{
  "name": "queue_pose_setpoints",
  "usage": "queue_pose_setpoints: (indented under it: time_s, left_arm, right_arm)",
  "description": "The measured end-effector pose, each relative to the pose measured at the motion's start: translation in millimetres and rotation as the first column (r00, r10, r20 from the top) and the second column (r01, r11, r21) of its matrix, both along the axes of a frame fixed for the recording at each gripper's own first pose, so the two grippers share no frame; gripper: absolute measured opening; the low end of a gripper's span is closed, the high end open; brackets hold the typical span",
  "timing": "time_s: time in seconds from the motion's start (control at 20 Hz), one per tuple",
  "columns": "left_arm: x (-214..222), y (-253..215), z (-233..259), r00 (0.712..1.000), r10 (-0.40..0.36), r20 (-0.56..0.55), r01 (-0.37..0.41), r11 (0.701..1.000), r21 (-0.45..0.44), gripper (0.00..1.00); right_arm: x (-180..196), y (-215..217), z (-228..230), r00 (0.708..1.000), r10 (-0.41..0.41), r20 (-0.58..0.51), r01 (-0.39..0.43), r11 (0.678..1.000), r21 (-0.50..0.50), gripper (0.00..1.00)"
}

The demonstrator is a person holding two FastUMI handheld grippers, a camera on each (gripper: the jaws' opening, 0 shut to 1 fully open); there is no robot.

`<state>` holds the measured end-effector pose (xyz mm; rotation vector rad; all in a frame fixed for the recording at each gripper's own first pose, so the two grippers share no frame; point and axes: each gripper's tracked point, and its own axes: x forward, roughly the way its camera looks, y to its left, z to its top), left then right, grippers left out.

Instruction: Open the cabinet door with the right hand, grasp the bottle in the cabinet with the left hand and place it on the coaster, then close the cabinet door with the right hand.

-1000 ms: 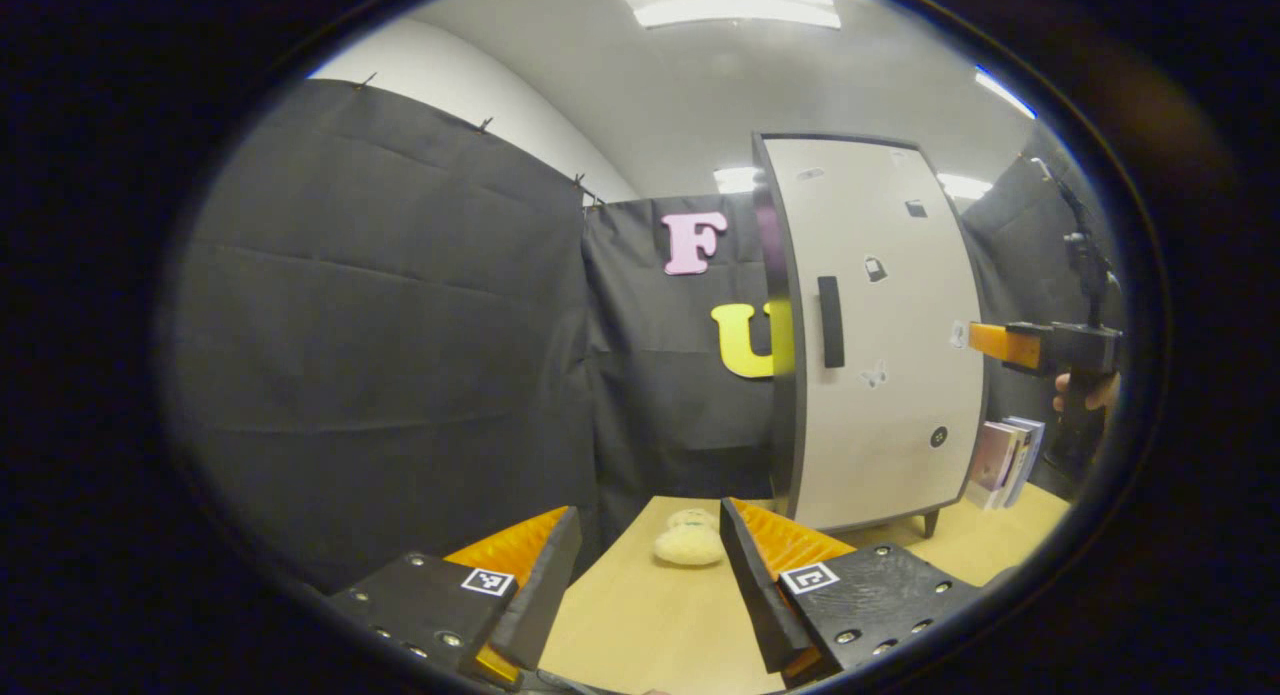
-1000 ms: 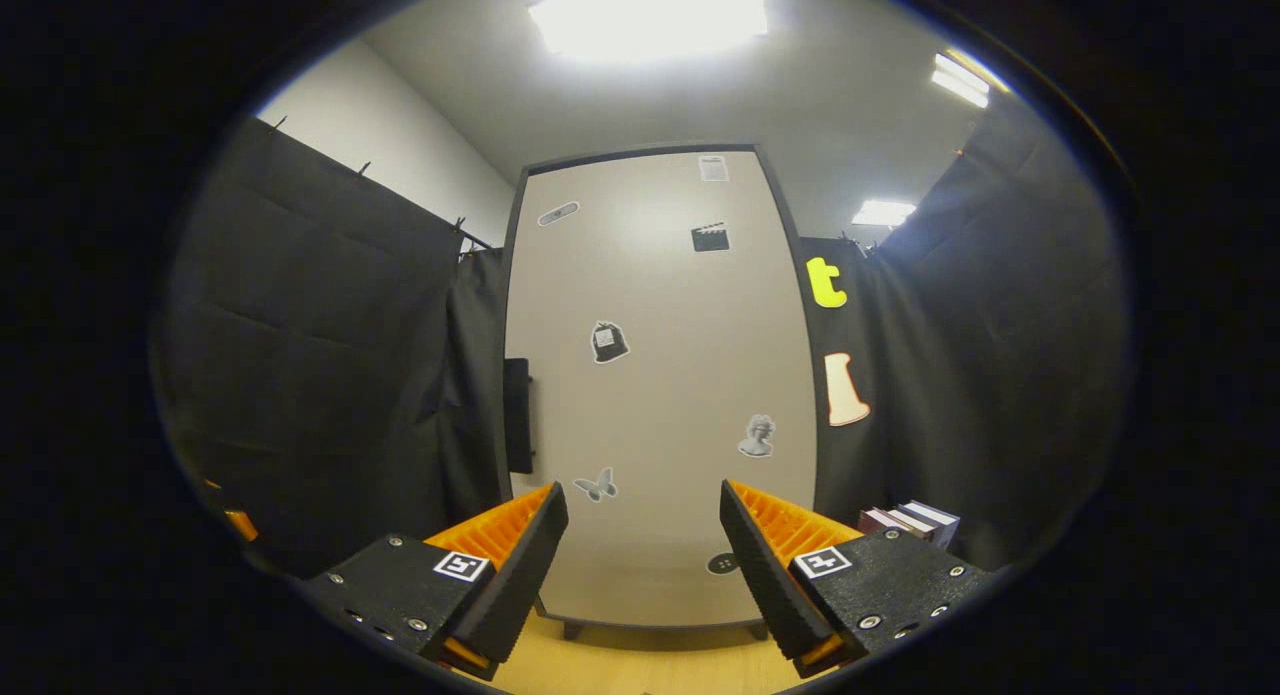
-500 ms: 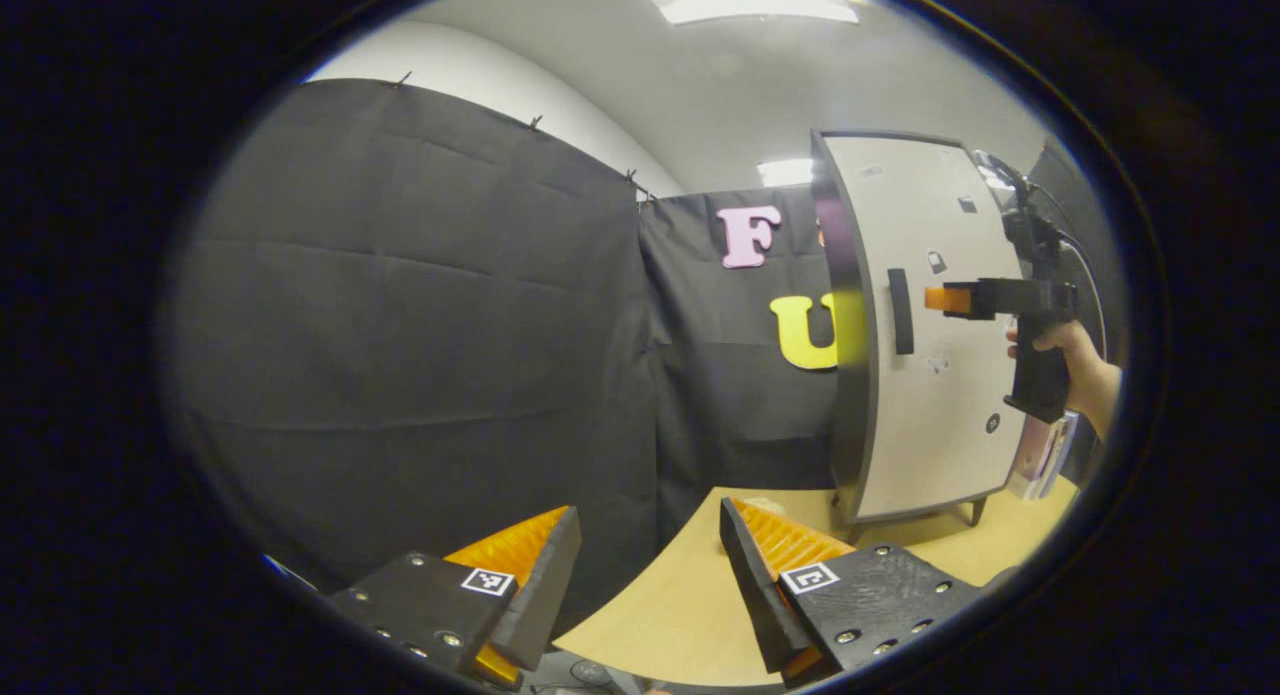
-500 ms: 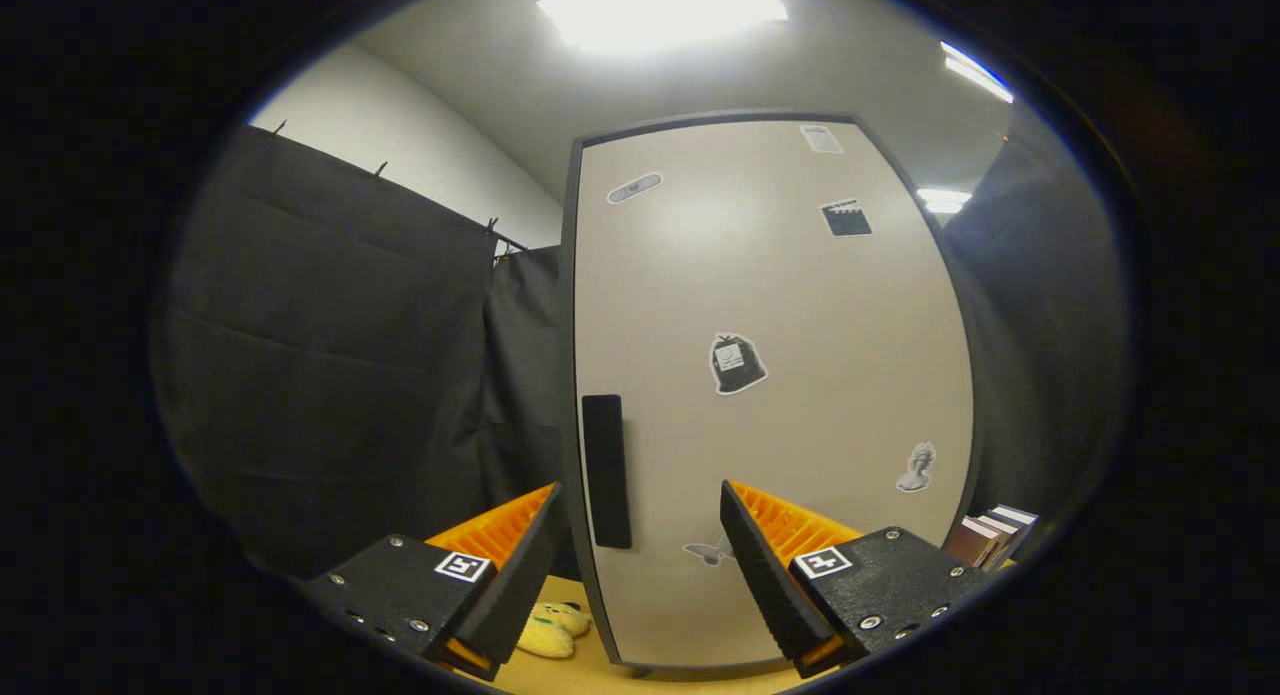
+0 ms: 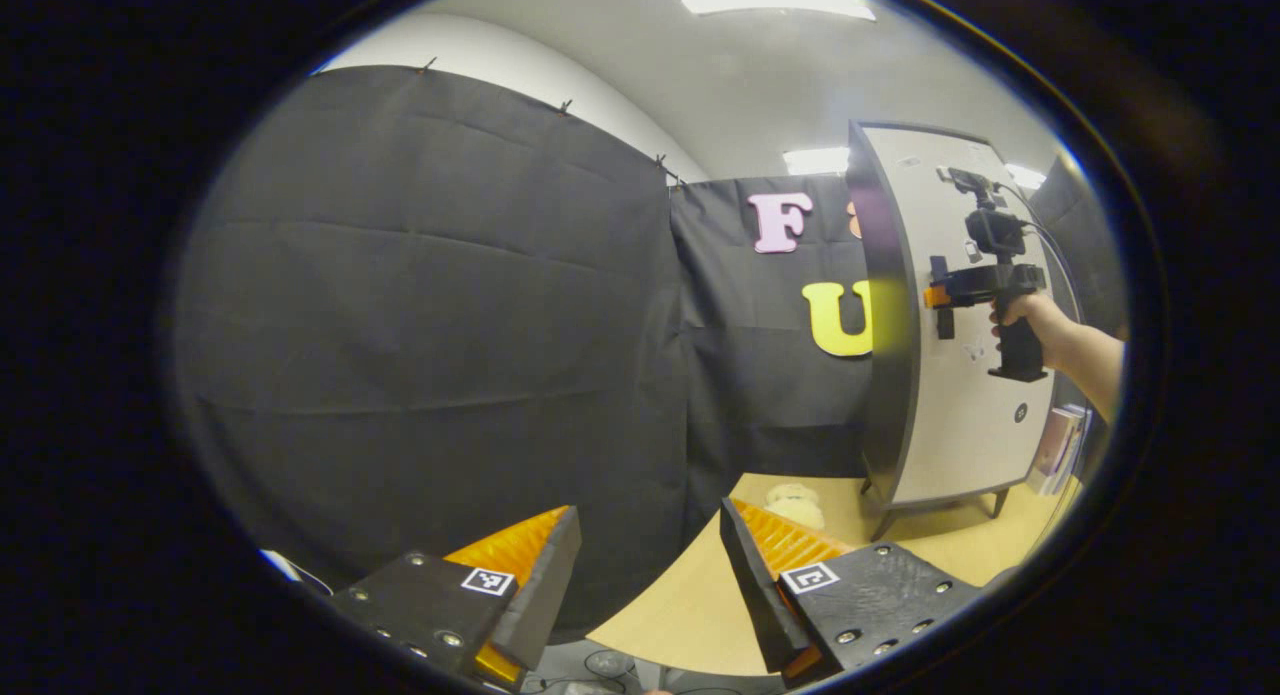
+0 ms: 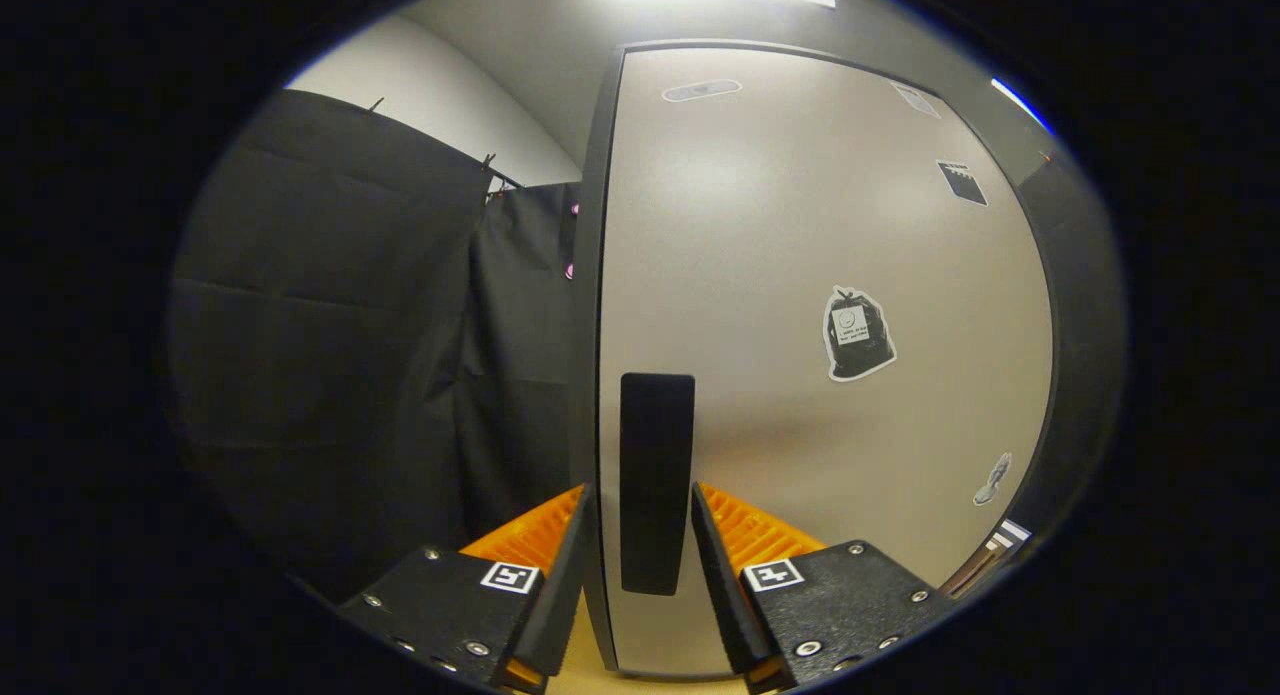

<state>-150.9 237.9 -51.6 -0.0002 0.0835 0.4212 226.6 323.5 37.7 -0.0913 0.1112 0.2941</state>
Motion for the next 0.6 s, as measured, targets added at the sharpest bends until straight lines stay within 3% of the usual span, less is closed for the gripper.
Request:
queue_pose_setpoints:
  time_s: [0.05, 0.1, 0.2, 0.25, 0.6]
  left_arm:
    - [3, 1, 0, 1.000, -0.005, 0.000, 0.005, 1.000, -0.001, 0.81]
    - [3, -3, -1, 1.000, -0.011, 0.003, 0.011, 1.000, 0.000, 0.81]
    - [6, -5, 0, 0.999, -0.035, 0.012, 0.035, 0.999, 0.000, 0.81]
    - [8, -8, 2, 0.998, -0.053, 0.019, 0.053, 0.999, 0.000, 0.87]
    - [26, -29, 7, 0.981, -0.186, 0.051, 0.187, 0.982, -0.001, 0.87]
  right_arm:
    - [-1, -5, 4, 1.000, -0.008, -0.001, 0.008, 1.000, 0.024, 0.49]
    - [1, -5, 0, 1.000, -0.004, -0.017, 0.005, 0.999, 0.040, 0.33]
    - [-4, -3, 0, 0.999, 0.015, -0.032, -0.013, 0.998, 0.062, 0.24]
    - [-6, -4, 0, 0.999, 0.027, -0.036, -0.025, 0.998, 0.053, 0.21]
    - [-46, -14, 12, 0.990, 0.126, -0.067, -0.120, 0.990, 0.079, 0.19]
